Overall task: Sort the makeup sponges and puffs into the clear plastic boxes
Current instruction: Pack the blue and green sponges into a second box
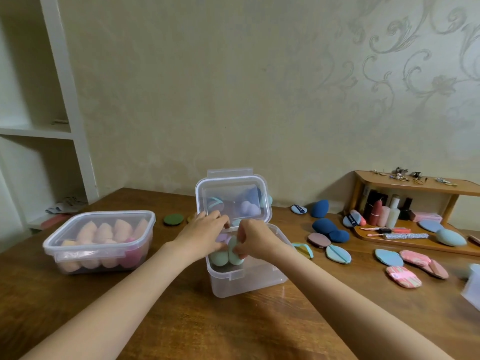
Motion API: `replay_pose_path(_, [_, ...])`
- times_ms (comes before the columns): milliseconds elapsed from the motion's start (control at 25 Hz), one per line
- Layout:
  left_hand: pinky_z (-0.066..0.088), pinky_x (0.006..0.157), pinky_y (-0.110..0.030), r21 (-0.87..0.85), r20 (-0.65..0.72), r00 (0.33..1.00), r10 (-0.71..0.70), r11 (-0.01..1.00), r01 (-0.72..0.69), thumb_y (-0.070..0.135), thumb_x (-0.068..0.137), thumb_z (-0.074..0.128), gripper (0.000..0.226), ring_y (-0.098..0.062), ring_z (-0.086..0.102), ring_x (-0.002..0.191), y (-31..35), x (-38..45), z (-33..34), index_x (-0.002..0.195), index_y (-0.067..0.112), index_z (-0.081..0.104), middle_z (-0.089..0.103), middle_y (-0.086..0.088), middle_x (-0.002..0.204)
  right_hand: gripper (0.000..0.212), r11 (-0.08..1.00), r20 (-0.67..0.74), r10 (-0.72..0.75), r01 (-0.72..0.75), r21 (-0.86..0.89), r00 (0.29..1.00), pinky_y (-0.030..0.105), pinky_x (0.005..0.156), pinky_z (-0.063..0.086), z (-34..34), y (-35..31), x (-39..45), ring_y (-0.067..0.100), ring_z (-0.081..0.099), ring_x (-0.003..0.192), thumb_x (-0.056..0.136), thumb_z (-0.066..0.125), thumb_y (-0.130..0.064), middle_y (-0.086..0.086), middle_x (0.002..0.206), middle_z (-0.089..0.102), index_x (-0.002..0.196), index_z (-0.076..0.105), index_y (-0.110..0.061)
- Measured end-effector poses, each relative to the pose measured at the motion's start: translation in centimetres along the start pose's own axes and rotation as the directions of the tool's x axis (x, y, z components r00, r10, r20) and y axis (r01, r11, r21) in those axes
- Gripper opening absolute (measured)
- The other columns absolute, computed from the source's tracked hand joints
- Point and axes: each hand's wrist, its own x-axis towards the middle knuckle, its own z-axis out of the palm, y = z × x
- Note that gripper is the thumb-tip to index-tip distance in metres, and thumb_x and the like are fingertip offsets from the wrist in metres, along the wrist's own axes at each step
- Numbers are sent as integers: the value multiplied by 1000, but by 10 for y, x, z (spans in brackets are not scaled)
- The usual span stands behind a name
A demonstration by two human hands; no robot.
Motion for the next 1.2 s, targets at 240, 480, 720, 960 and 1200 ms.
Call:
replay_pose_path(240, [35, 79, -25, 146, -18, 995, 101, 985, -97, 47, 81, 63, 45, -17, 45, 103, 5, 13, 1, 109, 16, 44, 49, -1, 110, 14, 912, 307, 41, -162, 377, 951, 33, 93, 54, -27, 21, -1, 21, 69, 97, 88, 58, -12, 15, 104, 71, 89, 68, -1])
replay_pose_path(480, [34, 69, -24, 161, 47, 985, 165, 972, -170, 49, 76, 67, 47, -15, 44, 96, -1, 28, 2, 95, 20, 35, 41, 2, 99, 24, 838, -277, 285, -98, 537, 918, 34, 66, 57, -81, 73, 52, 23, 65, 58, 94, 43, -7, 27, 92, 69, 79, 62, -3])
replay_pose_path(720, [31, 67, -27, 197, 40, 980, 196, 960, -200, 52, 76, 66, 52, -13, 35, 87, -7, 35, 9, 94, 19, 30, 35, 3, 94, 50, 872, 68, 136, -87, -482, 988, 47, 113, 23, -33, 117, 122, 30, 15, 140, 89, 51, -42, -6, 156, 17, 136, 45, -28])
replay_pose_path(960, [33, 68, -26, 215, -1, 978, 207, 955, -202, 53, 77, 64, 55, -18, 44, 101, -11, 37, 17, 105, 14, 38, 45, -3, 107, 53, 806, -80, 84, -116, -580, 993, 48, 105, 33, -16, 127, 131, 32, 29, 130, 92, 50, -34, 7, 147, 31, 142, 35, -21])
replay_pose_path(1200, [38, 74, -26, 200, 21, 982, 187, 962, -188, 51, 78, 64, 55, -20, 47, 105, -7, 32, 14, 108, 14, 39, 46, -4, 111, 30, 992, -530, 119, -85, 89, 840, 27, 64, 39, -78, 97, 74, 26, 53, 89, 81, 70, -21, 10, 102, 59, 100, 54, -6])
